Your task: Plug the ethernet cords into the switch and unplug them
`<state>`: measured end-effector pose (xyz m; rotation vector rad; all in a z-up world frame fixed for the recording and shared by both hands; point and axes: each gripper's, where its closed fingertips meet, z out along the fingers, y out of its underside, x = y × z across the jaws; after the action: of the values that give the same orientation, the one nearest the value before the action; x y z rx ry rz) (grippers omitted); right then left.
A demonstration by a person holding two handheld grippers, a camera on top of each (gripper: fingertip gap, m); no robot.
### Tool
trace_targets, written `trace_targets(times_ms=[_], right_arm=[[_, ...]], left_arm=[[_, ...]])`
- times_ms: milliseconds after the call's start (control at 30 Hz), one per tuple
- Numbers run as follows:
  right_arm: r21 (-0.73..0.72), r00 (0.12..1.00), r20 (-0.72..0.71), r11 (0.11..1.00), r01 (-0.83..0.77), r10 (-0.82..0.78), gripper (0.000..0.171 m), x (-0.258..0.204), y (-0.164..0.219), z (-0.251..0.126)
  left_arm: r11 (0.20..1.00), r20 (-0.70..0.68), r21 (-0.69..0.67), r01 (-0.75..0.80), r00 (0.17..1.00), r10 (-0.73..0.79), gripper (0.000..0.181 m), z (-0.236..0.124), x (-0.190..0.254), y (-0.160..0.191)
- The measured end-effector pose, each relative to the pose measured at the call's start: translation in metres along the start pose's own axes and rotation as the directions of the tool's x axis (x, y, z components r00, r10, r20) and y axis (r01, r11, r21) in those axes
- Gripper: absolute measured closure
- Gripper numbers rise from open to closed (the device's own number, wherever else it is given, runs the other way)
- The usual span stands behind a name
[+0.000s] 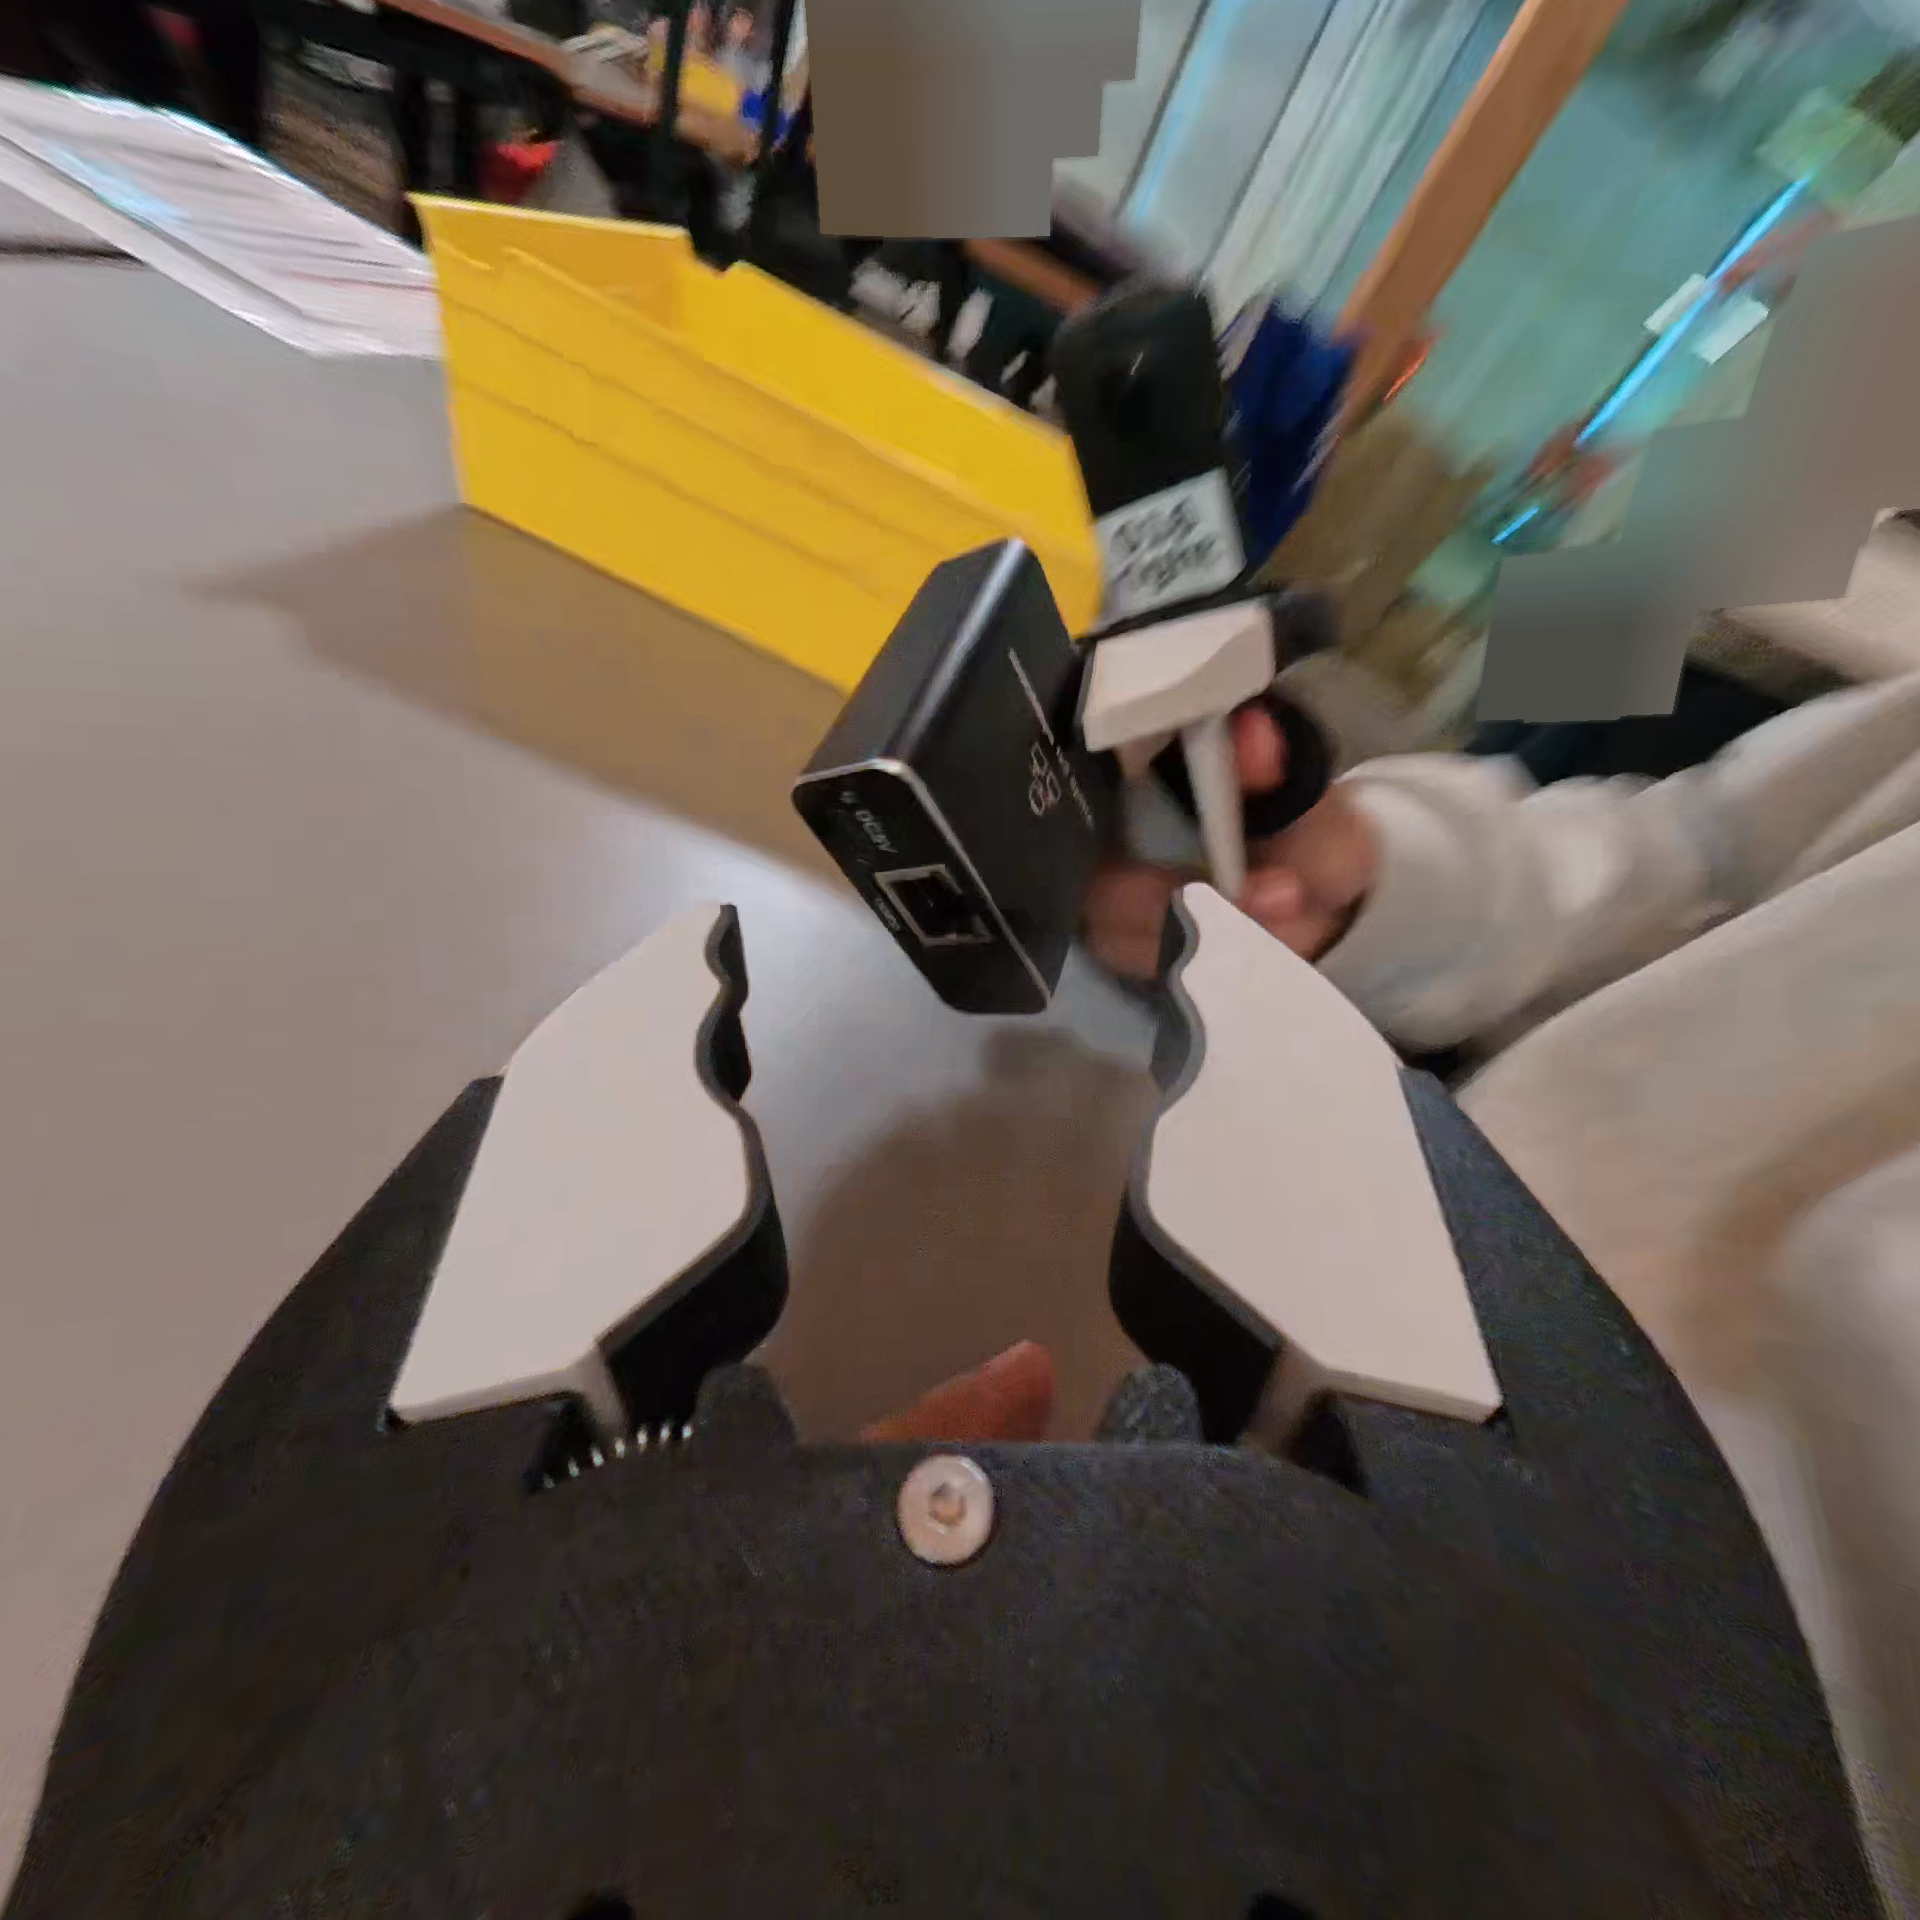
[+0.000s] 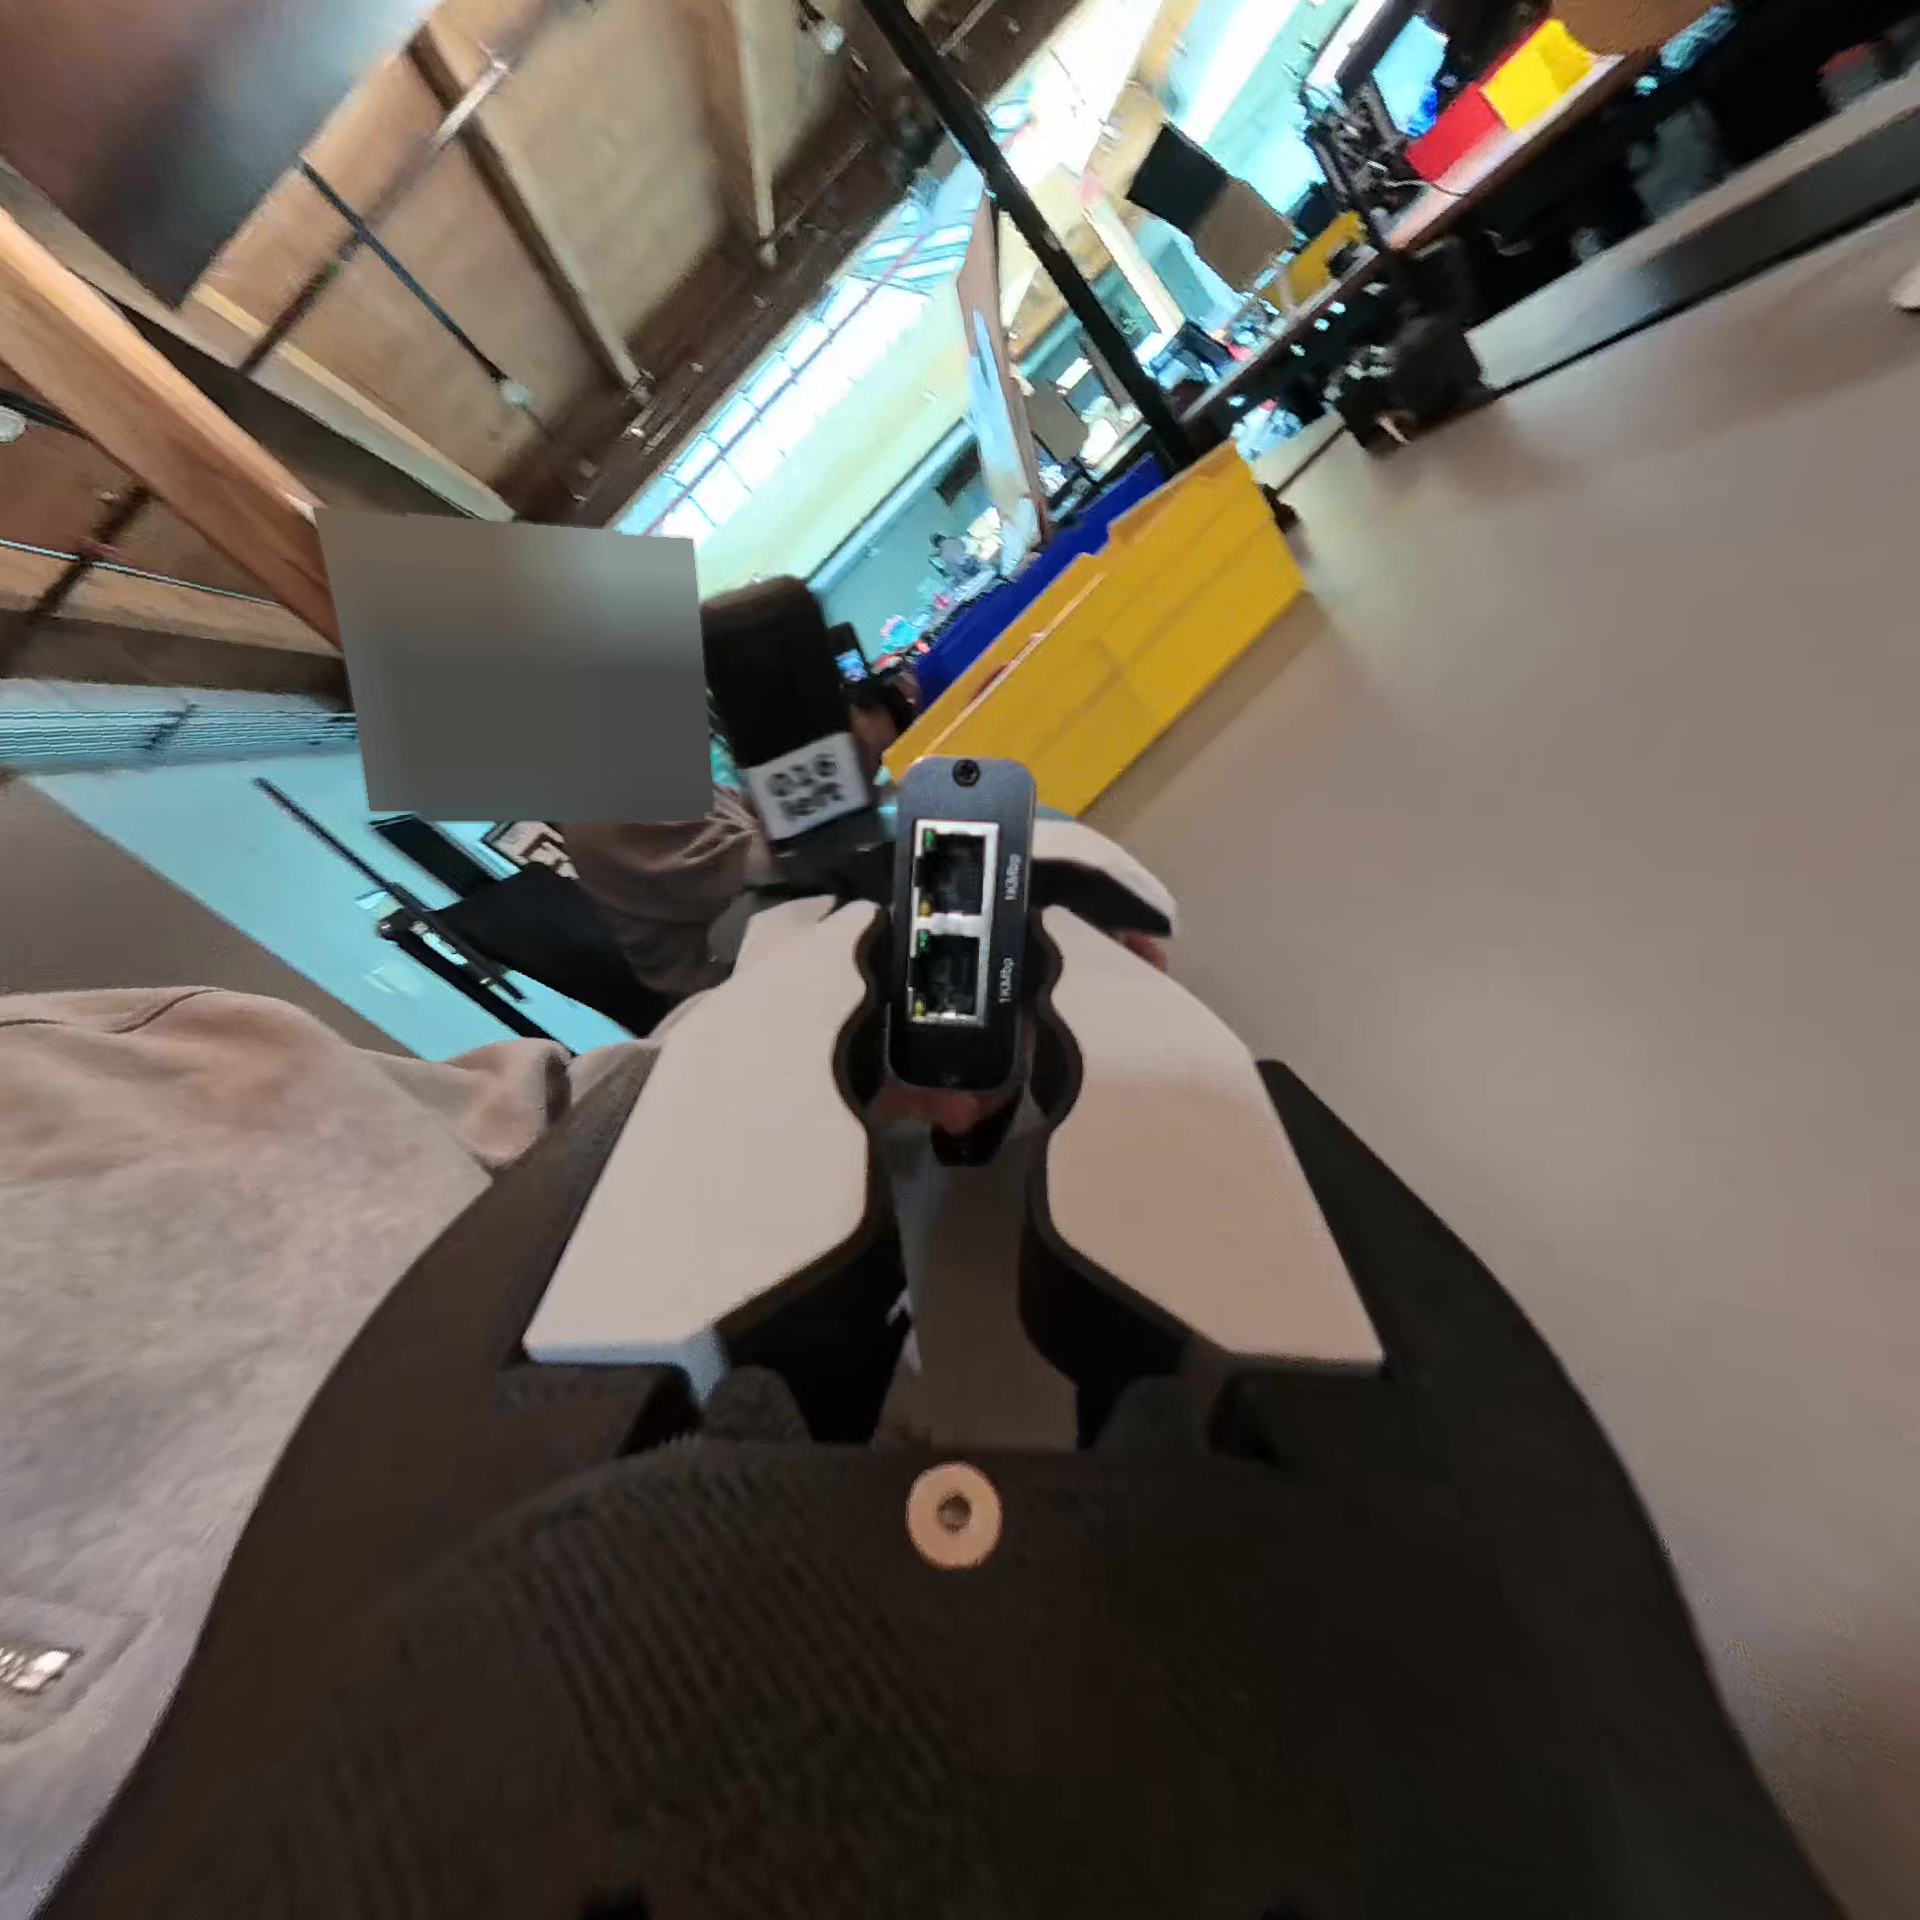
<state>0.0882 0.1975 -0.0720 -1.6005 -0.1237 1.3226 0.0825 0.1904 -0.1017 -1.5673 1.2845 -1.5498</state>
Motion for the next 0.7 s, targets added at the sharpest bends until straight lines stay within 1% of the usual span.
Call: trace_targets(times_ms=[33, 67, 133, 167, 267, 300, 367, 400, 467, 533, 600, 667, 700], right_arm=[[-0.005, 1.000, 0.009, 1.000, 0.017, -0.017, 0.147, -0.003, 0.001, 0.001], [-0.018, 0.999, 0.005, 0.999, 0.045, -0.045, 0.147, -0.005, 0.003, 0.002], [-0.048, 0.994, -0.002, 0.993, 0.109, -0.109, 0.147, -0.009, 0.009, 0.005], [-0.052, 0.991, -0.008, 0.990, 0.132, -0.133, 0.147, -0.010, 0.010, 0.007], [-0.055, 0.973, -0.068, 0.974, 0.218, -0.221, 0.145, -0.006, 0.009, 0.006], [-0.061, 0.953, -0.089, 0.957, 0.285, -0.290, 0.138, -0.004, 0.007, 0.004], [-0.078, 0.874, -0.137, 0.884, 0.460, -0.467, 0.106, -0.002, 0.002, -0.001], [-0.105, 0.820, -0.150, 0.833, 0.543, -0.553, 0.095, -0.001, 0.002, -0.004], [-0.180, 0.718, -0.149, 0.733, 0.656, -0.680, 0.083, 0.001, 0.007, -0.006], [-0.221, 0.661, -0.109, 0.667, 0.712, -0.742, 0.075, -0.002, 0.017, -0.003], [-0.245, 0.641, -0.051, 0.632, 0.735, -0.765, 0.069, -0.008, 0.030, 0.002], [-0.294, 0.611, -0.004, 0.585, 0.756, -0.792, 0.066, -0.008, 0.044, 0.008], [-0.318, 0.593, 0.018, 0.558, 0.767, -0.805, 0.070, -0.007, 0.051, 0.009]], left_arm=[[0.994, -0.081, 0.045, 0.103, 0.992, -0.099, 0.108, 0.000, 0.007, -0.005], [0.977, -0.160, 0.075, 0.202, 0.969, -0.188, 0.117, -0.001, 0.012, -0.009], [0.935, -0.280, 0.099, 0.340, 0.911, -0.302, 0.145, -0.006, 0.018, -0.016], [0.922, -0.297, 0.095, 0.375, 0.895, -0.334, 0.154, -0.007, 0.017, -0.015], [0.913, -0.322, 0.047, 0.406, 0.871, -0.371, 0.156, -0.009, 0.018, -0.010], [0.904, -0.326, 0.030, 0.426, 0.859, -0.394, 0.156, -0.009, 0.018, -0.009], [0.867, -0.354, 0.005, 0.497, 0.812, -0.464, 0.156, -0.011, 0.018, -0.010], [0.845, -0.376, -0.012, 0.535, 0.781, -0.499, 0.156, -0.013, 0.018, -0.010], [0.793, -0.413, -0.055, 0.607, 0.709, -0.572, 0.155, -0.017, 0.017, -0.009], [0.745, -0.449, -0.104, 0.659, 0.637, -0.626, 0.155, -0.019, 0.018, -0.007], [0.709, -0.472, -0.176, 0.682, 0.574, -0.669, 0.155, -0.020, 0.023, -0.003], [0.695, -0.463, -0.256, 0.672, 0.546, -0.698, 0.155, -0.018, 0.030, 0.007], [0.696, -0.457, -0.287, 0.658, 0.545, -0.703, 0.155, -0.016, 0.034, 0.012]])
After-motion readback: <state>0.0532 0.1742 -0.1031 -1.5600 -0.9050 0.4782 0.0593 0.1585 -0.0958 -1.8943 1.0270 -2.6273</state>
